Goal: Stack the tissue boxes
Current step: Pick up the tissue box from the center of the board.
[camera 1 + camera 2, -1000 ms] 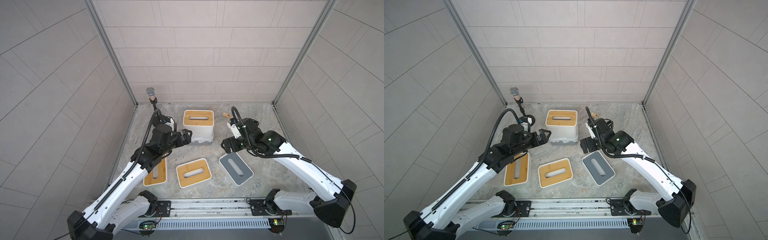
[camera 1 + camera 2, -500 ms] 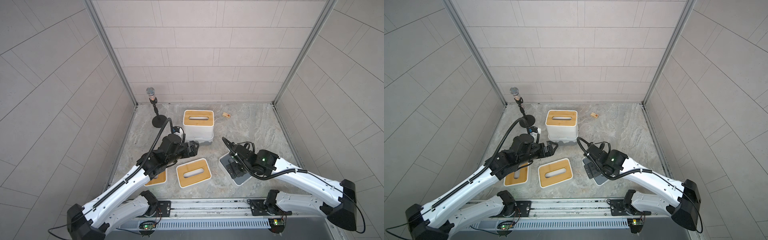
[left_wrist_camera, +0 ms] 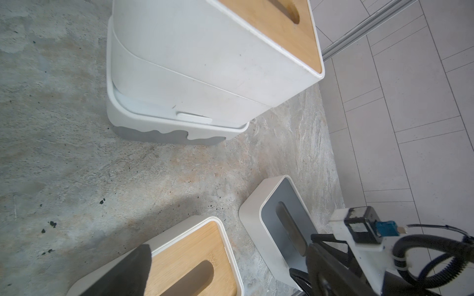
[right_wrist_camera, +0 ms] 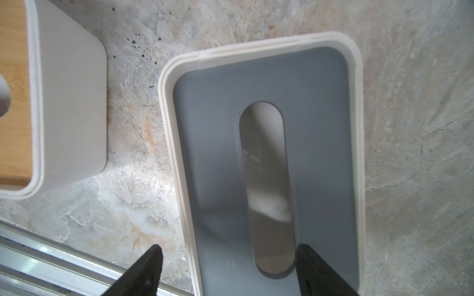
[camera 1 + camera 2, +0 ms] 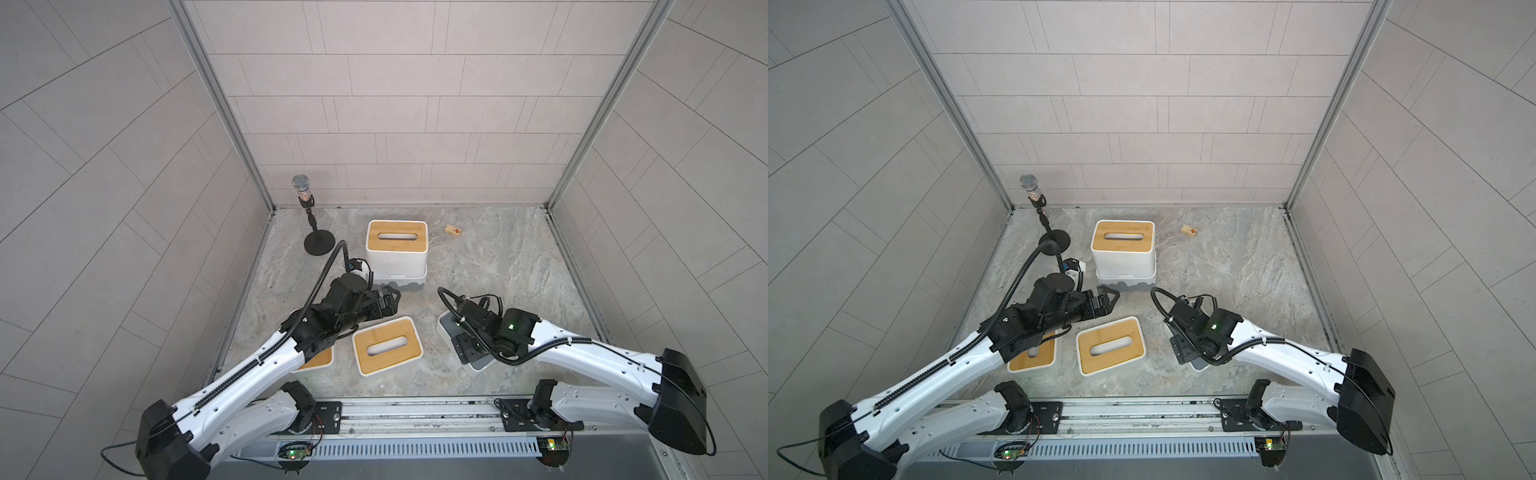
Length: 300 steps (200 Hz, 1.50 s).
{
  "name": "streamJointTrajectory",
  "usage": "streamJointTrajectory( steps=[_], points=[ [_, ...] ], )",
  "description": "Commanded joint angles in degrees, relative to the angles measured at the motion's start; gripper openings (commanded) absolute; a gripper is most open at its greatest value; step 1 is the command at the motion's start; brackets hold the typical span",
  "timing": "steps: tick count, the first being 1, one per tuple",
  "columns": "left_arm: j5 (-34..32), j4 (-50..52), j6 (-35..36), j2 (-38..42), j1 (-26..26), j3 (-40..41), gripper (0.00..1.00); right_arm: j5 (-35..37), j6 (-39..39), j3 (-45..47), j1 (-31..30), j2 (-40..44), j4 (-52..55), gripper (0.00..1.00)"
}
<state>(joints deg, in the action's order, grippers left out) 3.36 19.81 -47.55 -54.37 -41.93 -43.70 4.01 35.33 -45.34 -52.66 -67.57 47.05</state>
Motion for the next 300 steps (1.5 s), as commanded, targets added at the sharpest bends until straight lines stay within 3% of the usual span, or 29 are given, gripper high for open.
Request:
streamJointTrajectory(
  steps=[1, 42, 140, 193, 248, 300],
  points=[
    [-1.11, -2.12, -0.53, -0.09, -0.25, 1.43, 1.00, -0.01, 0.58, 0.30, -0.16, -3.31, -2.03, 0.80],
    [-0.55, -2.41, -0.61, -0.71, -0.25, 1.92, 1.00, 1.05, -1.08, -1.44, -0.16, -9.82, -1.67, 0.73],
    [-1.80, -1.44, -0.18, 1.21, -0.22, 2.77, 1.00, 1.26, -2.55, -0.54, 0.02, -14.59, -5.36, 0.55],
    [-2.22, -1.99, -0.26, 1.81, -0.23, 2.51, 1.00, 2.74, -2.72, 0.55, 0.41, -11.10, -5.70, 0.42],
    [-3.18, -0.94, -0.57, 3.18, -0.17, 1.96, 1.00, 3.95, -2.81, 1.18, 0.98, -5.00, -5.82, 0.37],
    [-2.96, 2.42, -0.15, 6.31, -0.17, -1.90, 1.00, 8.36, -2.79, 1.99, 1.25, 6.40, -4.07, 0.35]
  ],
)
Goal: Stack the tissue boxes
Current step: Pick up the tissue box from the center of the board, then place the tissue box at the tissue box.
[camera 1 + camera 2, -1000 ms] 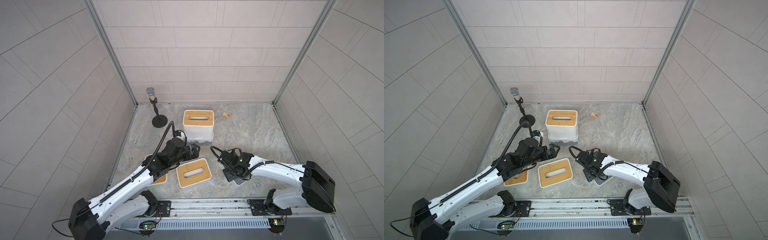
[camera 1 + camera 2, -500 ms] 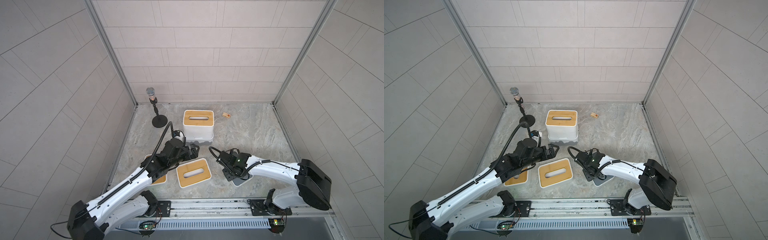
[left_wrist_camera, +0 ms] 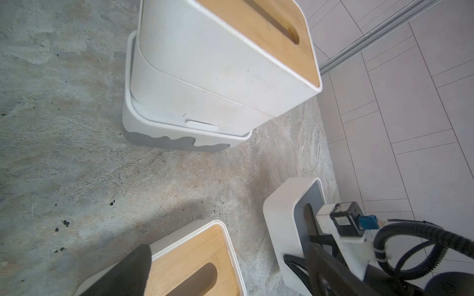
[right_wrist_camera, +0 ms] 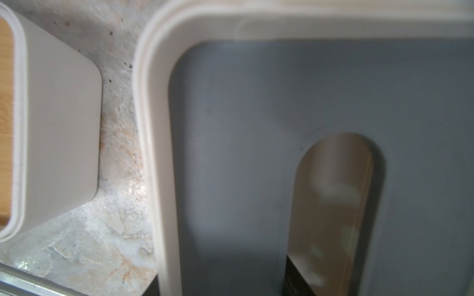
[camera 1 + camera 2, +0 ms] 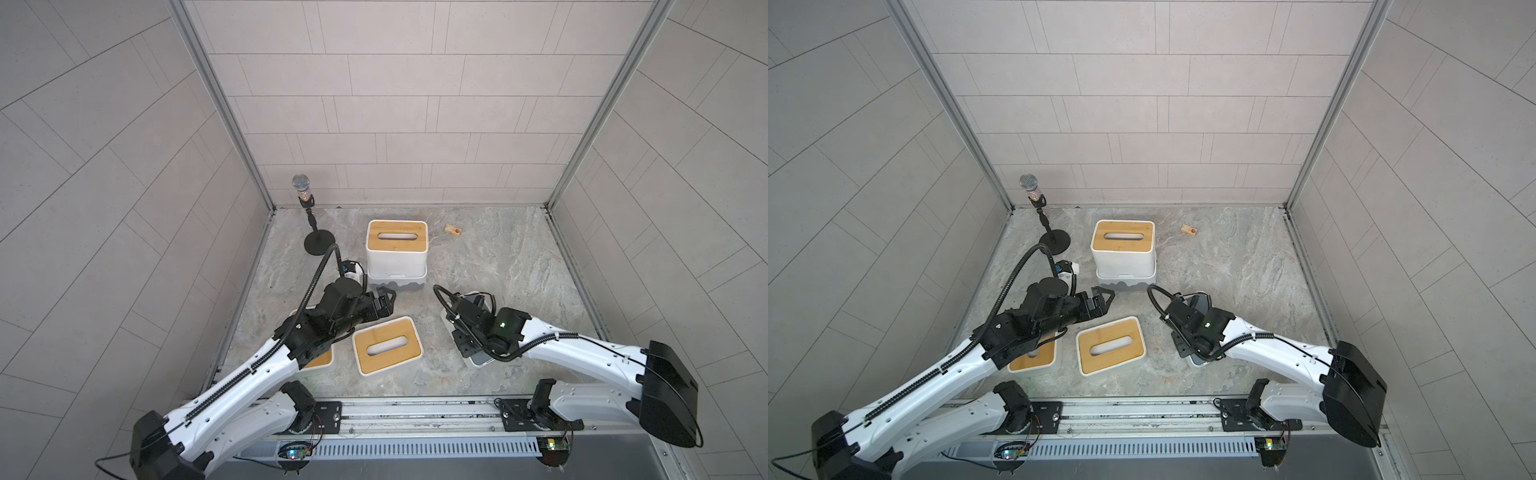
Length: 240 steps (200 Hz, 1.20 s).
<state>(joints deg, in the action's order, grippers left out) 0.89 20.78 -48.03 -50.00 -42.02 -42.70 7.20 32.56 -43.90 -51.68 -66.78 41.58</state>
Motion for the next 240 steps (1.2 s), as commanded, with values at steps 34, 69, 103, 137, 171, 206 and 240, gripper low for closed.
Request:
streamJointTrajectory(
  steps=[34, 69, 103, 137, 171, 206, 240],
  points=[
    [0.71, 6.23, 1.43, 2.99, 0.00, -8.20, 1.00, 6.34, -2.37, 0.57, 0.27, 14.99, 0.24, 0.35],
    [3.23, 12.36, 4.82, 1.95, -0.01, -16.21, 1.00, 8.08, -4.95, -0.12, 0.35, 23.13, -0.51, 0.33],
    [4.77, 15.85, 7.96, 0.38, 0.09, -22.43, 1.00, 8.09, -9.34, -3.52, 0.34, 25.10, -1.01, 0.32],
    [9.60, 16.69, 7.85, -2.83, 0.10, -28.26, 1.00, 6.66, -14.10, -6.06, 0.35, 25.56, -4.39, 0.31],
    [16.07, 18.15, 8.13, -7.64, 0.05, -33.66, 1.00, 4.10, -18.16, -6.56, 0.28, 24.38, -10.93, 0.29],
    [21.43, 17.20, 8.11, -12.06, 0.02, -34.96, 1.00, -2.13, -20.89, -8.51, 0.26, 21.36, -15.48, 0.27],
    [25.99, 13.85, 8.46, -15.95, -0.40, -35.32, 1.00, -5.75, -21.94, -10.18, 0.26, 18.40, -17.10, 0.27]
  ],
)
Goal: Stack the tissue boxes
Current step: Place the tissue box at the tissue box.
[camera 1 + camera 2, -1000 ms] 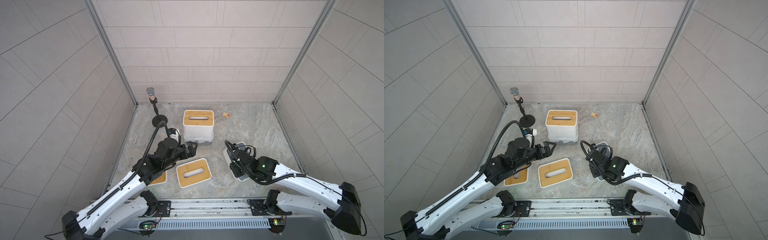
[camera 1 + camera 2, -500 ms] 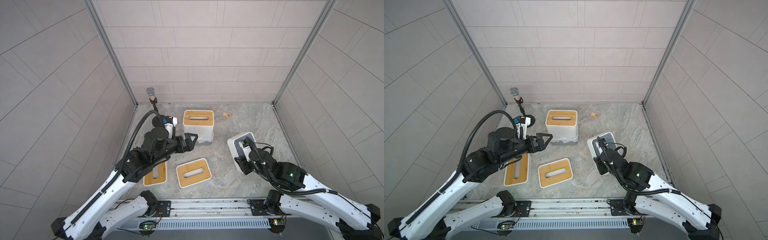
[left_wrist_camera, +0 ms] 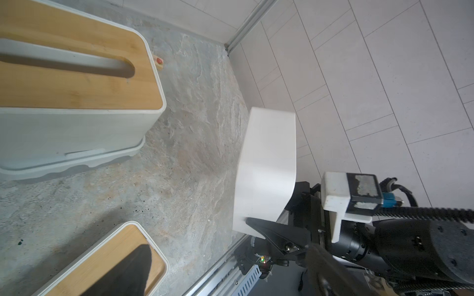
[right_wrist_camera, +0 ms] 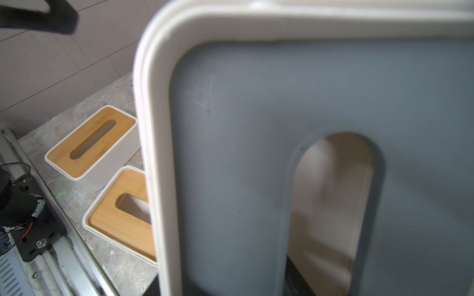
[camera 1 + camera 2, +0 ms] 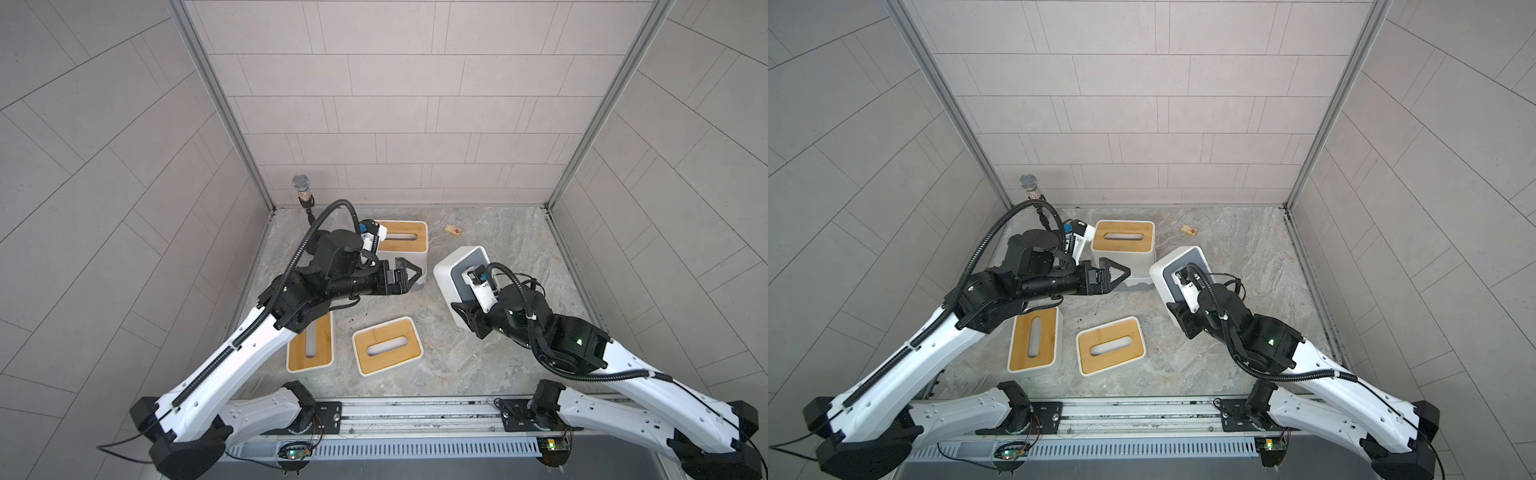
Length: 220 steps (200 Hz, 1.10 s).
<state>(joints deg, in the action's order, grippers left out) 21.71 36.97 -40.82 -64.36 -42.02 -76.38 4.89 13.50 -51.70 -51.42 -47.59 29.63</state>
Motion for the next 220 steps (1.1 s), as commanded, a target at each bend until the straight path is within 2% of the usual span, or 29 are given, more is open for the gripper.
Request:
streamJointTrajectory(
  steps=[1, 44, 82, 101, 155, 220],
  points=[
    [5.30, -2.52, 1.26, -1.66, -0.42, -1.65, 1.00, -3.46, -2.87, -2.37, 0.00, -0.86, -5.17, 0.27],
    [5.08, -6.32, 1.92, -5.45, -2.83, -1.73, 1.00, -5.03, -3.08, -3.42, 0.00, -2.38, -6.51, 0.26],
    [1.65, -7.62, 2.68, -7.83, -3.07, -2.41, 1.00, -6.58, -3.83, -4.19, 0.00, -3.10, -6.51, 0.25],
    [2.05, -9.49, 1.76, -9.17, -3.08, -2.81, 0.99, -7.45, -4.39, -4.45, 0.00, -3.20, -6.52, 0.25],
    [3.12, -10.86, 1.79, -10.91, -3.07, -4.02, 0.87, -8.33, -6.07, -5.07, 0.00, -4.08, -5.19, 0.25],
    [4.21, -10.33, 3.08, -10.92, -3.02, -3.56, 0.66, -7.70, -7.36, -5.43, 0.00, -4.48, -3.79, 0.25]
  ],
)
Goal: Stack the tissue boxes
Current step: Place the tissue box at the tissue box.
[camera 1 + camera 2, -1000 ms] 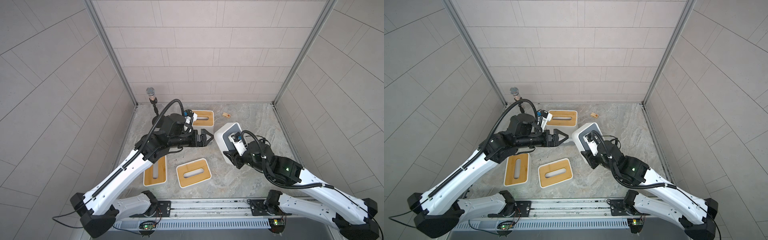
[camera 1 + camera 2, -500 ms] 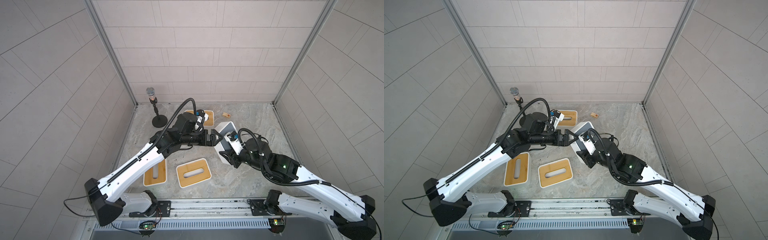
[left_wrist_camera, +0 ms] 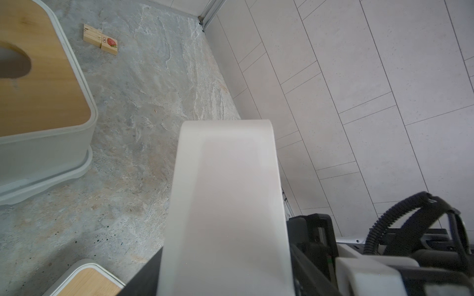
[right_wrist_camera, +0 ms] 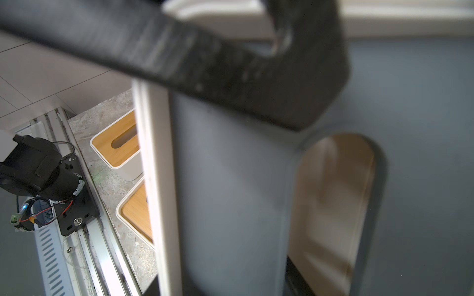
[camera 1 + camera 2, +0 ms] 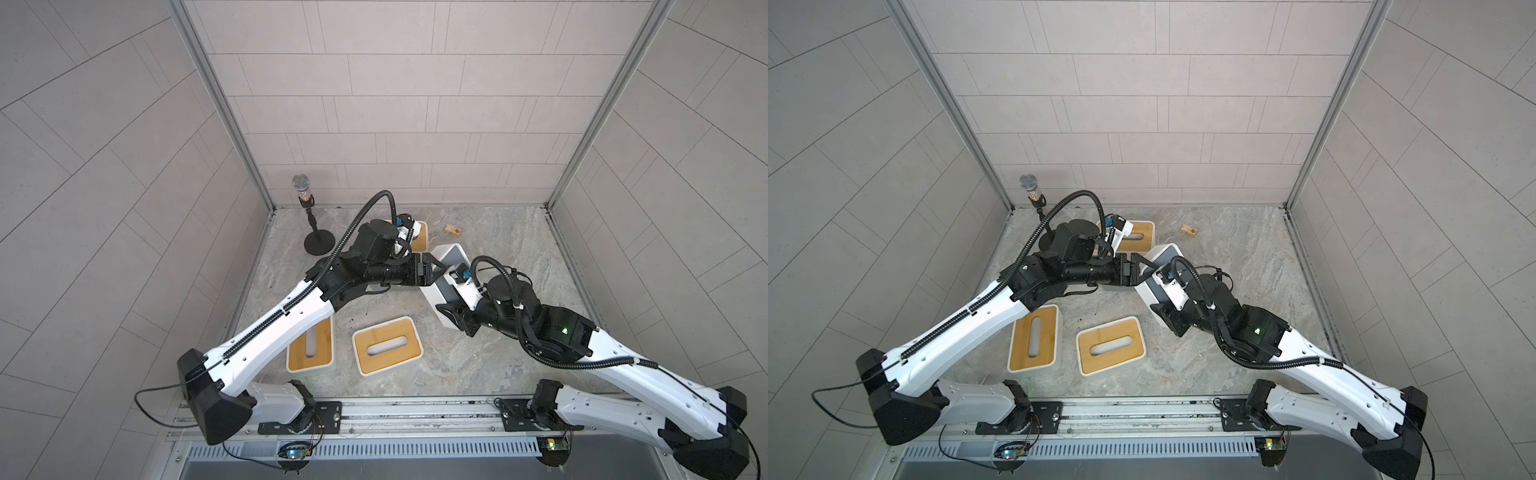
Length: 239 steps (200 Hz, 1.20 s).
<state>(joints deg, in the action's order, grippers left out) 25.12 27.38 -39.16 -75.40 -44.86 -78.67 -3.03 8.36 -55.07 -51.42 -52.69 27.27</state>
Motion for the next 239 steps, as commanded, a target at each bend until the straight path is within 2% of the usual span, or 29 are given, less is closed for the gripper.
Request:
streamJointTrajectory(
  steps=[1, 34, 60, 92, 124, 180, 209, 239],
  points=[
    [0.80, -0.65, 1.44, 0.05, -0.16, -1.28, 0.66, 0.26, -2.26, -2.06, 0.00, 0.63, -1.43, 0.25],
    [1.20, -1.17, 1.41, 0.11, 0.03, -1.05, 0.53, 0.04, -2.40, -2.90, 0.00, 0.39, -0.87, 0.27],
    [1.30, -2.42, 0.66, 0.67, 0.54, -0.48, 0.41, 0.39, -2.44, -3.28, 0.00, 0.41, -0.39, 0.39],
    [1.59, -7.42, -2.06, 3.80, 3.06, 2.55, 0.34, -0.38, -1.29, -4.31, 0.00, 1.05, 0.33, 0.60],
    [3.50, -13.43, -8.73, 7.51, 7.52, 6.37, 0.30, -2.32, 2.30, -5.35, 0.00, 2.10, 0.33, 0.77],
    [5.73, -23.35, -17.91, 12.51, 16.45, 12.12, 0.25, -1.29, 12.94, -12.15, 0.39, 1.51, 5.08, 0.92],
    [4.87, -30.89, -23.69, 13.28, 20.28, 14.70, 0.22, -2.60, 19.29, -17.27, 3.43, -0.91, 7.92, 0.97],
    [2.26, -38.96, -29.76, 13.26, 22.92, 18.14, 0.20, -11.57, 26.99, -20.64, 12.57, -4.18, 7.60, 0.98]
  ],
)
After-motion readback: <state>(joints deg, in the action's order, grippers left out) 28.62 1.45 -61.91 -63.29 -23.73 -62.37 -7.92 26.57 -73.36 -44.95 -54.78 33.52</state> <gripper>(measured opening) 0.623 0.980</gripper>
